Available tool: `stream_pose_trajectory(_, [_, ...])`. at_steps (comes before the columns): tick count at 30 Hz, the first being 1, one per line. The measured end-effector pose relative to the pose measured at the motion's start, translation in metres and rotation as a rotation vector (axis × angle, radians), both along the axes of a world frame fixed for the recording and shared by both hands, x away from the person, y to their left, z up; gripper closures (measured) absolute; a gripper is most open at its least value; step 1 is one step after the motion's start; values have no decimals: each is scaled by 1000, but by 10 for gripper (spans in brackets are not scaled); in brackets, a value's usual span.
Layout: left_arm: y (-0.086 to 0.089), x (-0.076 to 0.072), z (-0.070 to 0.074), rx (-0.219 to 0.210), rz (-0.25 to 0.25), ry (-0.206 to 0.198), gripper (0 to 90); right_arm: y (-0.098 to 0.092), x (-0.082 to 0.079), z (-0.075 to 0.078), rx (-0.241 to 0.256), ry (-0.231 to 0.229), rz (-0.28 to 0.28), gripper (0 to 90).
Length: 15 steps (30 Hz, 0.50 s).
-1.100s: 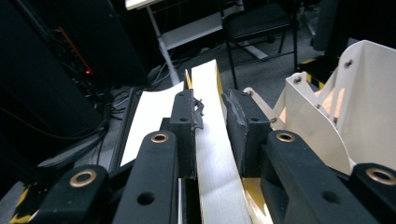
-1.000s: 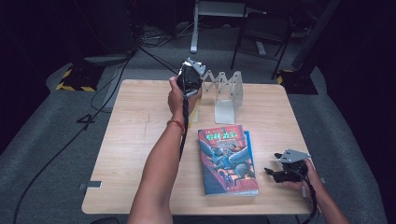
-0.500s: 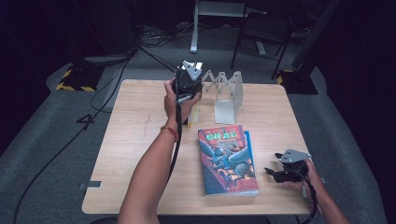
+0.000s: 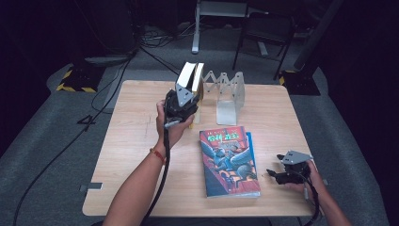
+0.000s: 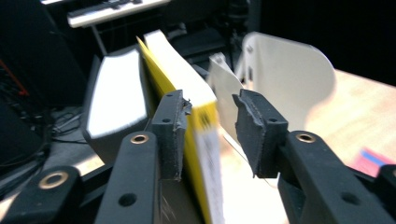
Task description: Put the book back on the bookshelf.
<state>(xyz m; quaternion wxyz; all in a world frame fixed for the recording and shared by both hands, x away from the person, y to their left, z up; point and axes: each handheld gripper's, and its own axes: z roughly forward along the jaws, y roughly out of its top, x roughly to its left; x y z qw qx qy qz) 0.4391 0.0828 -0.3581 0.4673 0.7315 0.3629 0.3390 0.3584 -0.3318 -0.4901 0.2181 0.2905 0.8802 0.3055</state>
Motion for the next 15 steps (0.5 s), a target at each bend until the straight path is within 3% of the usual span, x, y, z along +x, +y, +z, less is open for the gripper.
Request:
stream_pose_trajectory(4, [4,-9,-21,21,-4,10,718,1,0,0,-5,2,5,267])
stream_pose_trajectory(7, [8,-8,-38,34,-4,53,795,2,0,0,-6,3,7,269])
stream_pose_trajectory(10, [8,-4,-52,63,8,80,813,3,-1,0,-3,3,11,268])
stream_pose_trajectory(15, [6,6,-71,73,17,126,816,2,-1,0,-1,5,9,266])
